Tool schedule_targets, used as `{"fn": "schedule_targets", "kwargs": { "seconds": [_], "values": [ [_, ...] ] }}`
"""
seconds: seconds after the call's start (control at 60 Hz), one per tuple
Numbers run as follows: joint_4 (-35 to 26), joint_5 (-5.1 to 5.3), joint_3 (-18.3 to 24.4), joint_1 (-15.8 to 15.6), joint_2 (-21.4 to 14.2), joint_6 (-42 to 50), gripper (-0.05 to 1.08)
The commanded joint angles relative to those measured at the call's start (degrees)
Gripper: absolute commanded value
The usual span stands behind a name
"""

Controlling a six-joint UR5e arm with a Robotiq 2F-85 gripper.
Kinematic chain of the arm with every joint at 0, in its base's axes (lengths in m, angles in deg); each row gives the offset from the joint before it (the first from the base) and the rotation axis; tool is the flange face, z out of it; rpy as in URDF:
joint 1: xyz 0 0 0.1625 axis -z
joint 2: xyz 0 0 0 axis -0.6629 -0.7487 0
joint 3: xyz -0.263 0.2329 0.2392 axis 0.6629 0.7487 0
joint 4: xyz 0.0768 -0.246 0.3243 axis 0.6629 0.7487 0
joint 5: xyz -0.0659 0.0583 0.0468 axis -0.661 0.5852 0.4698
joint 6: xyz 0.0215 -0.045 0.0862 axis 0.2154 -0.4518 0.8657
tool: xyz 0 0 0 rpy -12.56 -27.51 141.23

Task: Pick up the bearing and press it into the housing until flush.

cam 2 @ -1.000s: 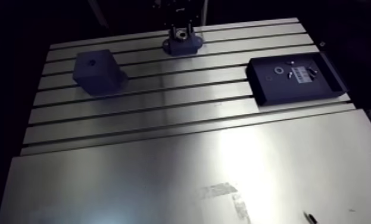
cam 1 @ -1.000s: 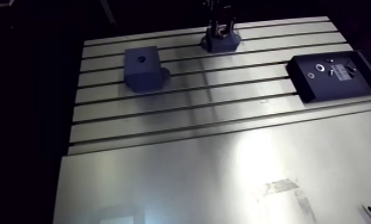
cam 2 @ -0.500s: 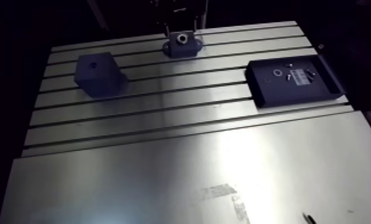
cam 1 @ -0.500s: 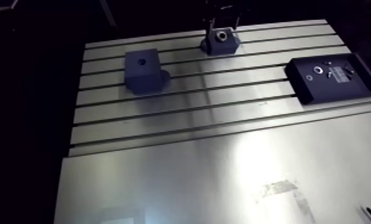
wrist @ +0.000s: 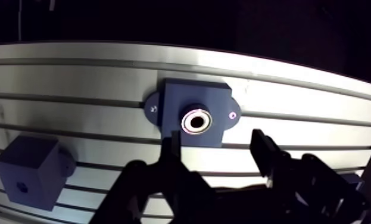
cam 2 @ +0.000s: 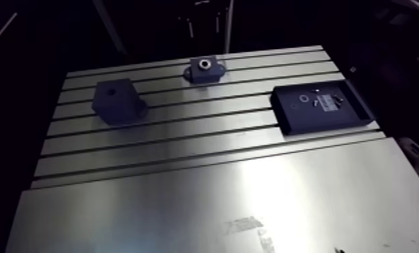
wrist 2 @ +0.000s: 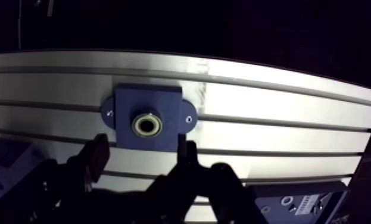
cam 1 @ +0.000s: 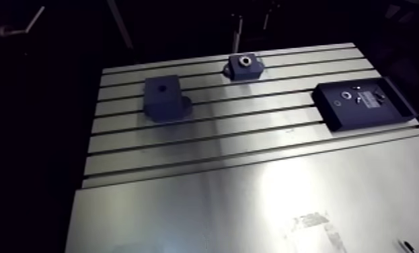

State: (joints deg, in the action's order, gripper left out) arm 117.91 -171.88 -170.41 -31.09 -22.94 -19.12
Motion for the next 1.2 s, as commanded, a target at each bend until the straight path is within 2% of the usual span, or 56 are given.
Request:
{"fn": "schedule_targets", "kwargs": {
  "seconds": [0.017, 0.133, 0.267, 0.5, 0.733, 1.2],
  "values": [
    [-3.3, 0.28, 0.9, 0.7, 0.5, 0.3, 1.08],
    [-3.1, 0.56, 0.8, 0.7, 1.1, 0.3, 1.08],
    [-2.3, 1.32, 0.5, 0.7, 1.9, 0.4, 1.08],
    [0.0, 1.53, -0.6, 0.7, 2.2, 0.4, 1.08],
    [2.1, 2.22, -1.7, 0.7, 3.0, 0.3, 1.08],
    [4.1, 1.97, -3.6, 0.7, 3.6, -0.4, 1.08]
  ]
}}
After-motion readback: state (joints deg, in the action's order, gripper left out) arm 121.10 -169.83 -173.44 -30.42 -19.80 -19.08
